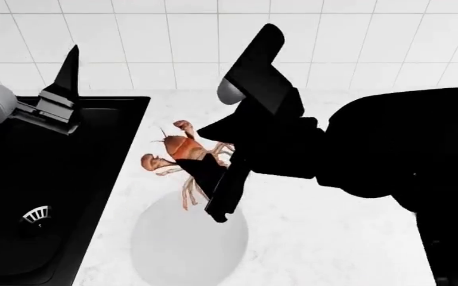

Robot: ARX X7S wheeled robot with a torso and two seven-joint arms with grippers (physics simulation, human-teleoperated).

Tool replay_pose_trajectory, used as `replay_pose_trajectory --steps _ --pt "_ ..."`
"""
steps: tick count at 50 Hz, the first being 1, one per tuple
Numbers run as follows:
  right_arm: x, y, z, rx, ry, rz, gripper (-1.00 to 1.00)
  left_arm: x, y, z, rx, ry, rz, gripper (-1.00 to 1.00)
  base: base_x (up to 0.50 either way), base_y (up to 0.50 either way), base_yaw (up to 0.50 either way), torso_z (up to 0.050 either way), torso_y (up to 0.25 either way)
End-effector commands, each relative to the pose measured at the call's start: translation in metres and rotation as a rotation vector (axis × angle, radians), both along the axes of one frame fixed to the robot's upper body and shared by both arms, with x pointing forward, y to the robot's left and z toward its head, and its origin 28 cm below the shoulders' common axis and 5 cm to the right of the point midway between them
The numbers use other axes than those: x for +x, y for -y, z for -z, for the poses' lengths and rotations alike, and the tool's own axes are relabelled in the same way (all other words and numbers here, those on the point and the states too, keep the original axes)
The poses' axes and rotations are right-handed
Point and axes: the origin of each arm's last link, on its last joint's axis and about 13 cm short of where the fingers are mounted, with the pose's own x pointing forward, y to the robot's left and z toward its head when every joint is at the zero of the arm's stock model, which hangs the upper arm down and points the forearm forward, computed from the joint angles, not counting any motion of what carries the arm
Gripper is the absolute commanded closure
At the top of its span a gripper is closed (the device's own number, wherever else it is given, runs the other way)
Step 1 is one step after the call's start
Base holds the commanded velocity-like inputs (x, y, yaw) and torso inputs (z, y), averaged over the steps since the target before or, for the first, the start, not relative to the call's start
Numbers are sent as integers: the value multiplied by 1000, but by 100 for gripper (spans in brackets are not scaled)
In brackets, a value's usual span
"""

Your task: Pick the lobster from the plate and place it on the cutting board. Then pick the condiment bottle from the cabinet and place it next to the cutting board.

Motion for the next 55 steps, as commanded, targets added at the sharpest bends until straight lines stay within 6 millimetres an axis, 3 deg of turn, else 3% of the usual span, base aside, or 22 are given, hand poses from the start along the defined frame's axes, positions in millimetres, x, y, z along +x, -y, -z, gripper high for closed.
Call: replay_pose_trajectory --steps 1,6,17,23,33,36,40,47,55 --pt "-13 30 -14 38 81 143 100 -19 -10 -22 -78 112 -57 -100 0 0 0 0 0" --pt "-19 45 -16 57 99 221 100 -29 -14 -28 -83 142 -72 -100 0 0 0 0 0" --pt "-51 92 -30 105 207 493 100 -27 -12 -20 -76 118 -53 -100 0 0 0 0 0" --pt "-64 112 -13 106 235 634 100 -25 -10 -16 -73 107 -48 -100 0 0 0 0 0" --pt "-67 114 -9 82 237 940 100 -21 -6 -12 -65 97 -40 -100 0 0 0 0 0" --pt "-71 152 -40 73 253 1047 100 -19 -6 -11 -62 94 -38 -100 0 0 0 0 0" --pt "-66 168 -46 62 275 1152 100 -18 -5 -10 -60 89 -35 -100 0 0 0 0 0" --pt "-63 184 -33 34 270 1279 100 -21 -4 -11 -56 85 -34 -100 0 0 0 0 0" --pt "-44 194 8 -49 163 1352 100 -17 -2 -7 -51 81 -33 -100 0 0 0 0 0"
